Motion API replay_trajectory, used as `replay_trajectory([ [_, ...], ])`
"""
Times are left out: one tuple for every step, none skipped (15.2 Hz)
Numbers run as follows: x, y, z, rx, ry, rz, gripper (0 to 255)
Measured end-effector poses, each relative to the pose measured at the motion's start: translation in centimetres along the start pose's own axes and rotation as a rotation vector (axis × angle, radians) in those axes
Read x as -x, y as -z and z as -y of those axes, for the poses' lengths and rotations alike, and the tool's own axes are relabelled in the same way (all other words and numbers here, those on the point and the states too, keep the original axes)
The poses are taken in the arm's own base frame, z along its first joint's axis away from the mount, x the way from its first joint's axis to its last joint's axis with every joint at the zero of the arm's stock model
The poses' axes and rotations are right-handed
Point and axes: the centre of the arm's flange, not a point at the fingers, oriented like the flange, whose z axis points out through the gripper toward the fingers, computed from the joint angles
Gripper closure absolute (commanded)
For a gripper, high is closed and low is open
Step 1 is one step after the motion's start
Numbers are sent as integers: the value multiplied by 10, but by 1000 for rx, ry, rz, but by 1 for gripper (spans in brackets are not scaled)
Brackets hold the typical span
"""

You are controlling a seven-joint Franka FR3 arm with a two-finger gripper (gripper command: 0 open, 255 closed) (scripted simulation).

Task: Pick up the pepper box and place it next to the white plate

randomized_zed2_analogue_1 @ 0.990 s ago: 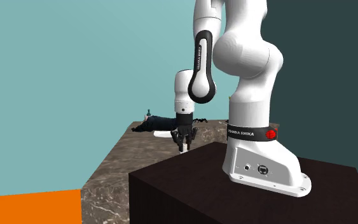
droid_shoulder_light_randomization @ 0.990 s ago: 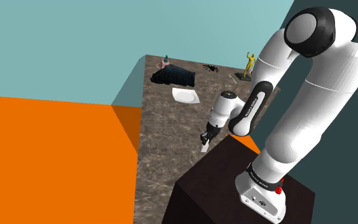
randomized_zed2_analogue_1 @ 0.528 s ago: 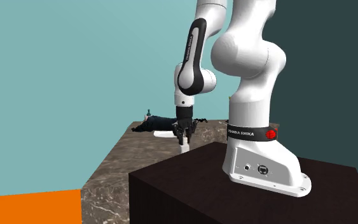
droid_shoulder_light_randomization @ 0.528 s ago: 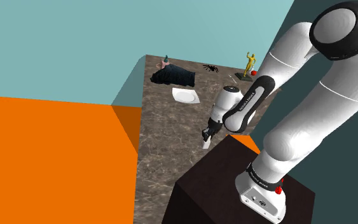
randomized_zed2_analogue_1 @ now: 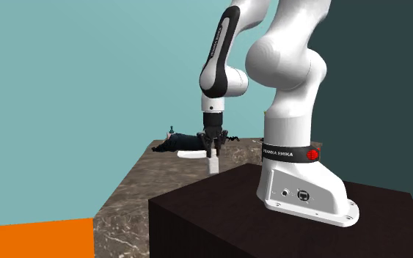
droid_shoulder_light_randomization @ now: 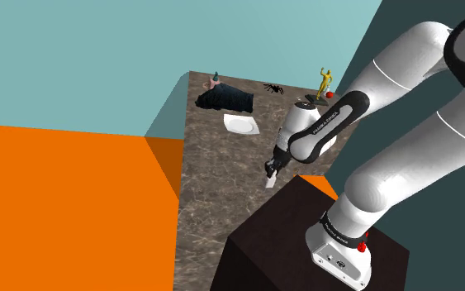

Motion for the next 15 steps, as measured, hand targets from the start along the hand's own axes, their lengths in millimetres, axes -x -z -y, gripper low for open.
replay_trajectory([
  [0, 1, 0, 0, 0, 0, 255],
  [-1, 11, -1, 0, 0, -5, 255],
  [-1, 21, -1, 0, 0, -8, 255],
  [-1, 27, 0, 0, 0, -6, 255],
  [-1, 32, -1, 0, 0, -3, 255],
  [-1, 37, -1, 0, 0, -2, 255],
  [-2, 43, -2, 0, 0, -2, 255],
  [-3, 47, -2, 0, 0, -1, 255],
  [-3, 54, -2, 0, 0, -1, 255],
  [-3, 59, -3, 0, 0, -1, 255],
  [-3, 65, -3, 0, 0, -1, 255],
  [-3, 70, -3, 0, 0, -1, 255],
  [-5, 76, -3, 0, 0, -1, 255],
  [-5, 80, -3, 0, 0, 0, 255],
  [-5, 85, -4, 0, 0, 0, 255],
])
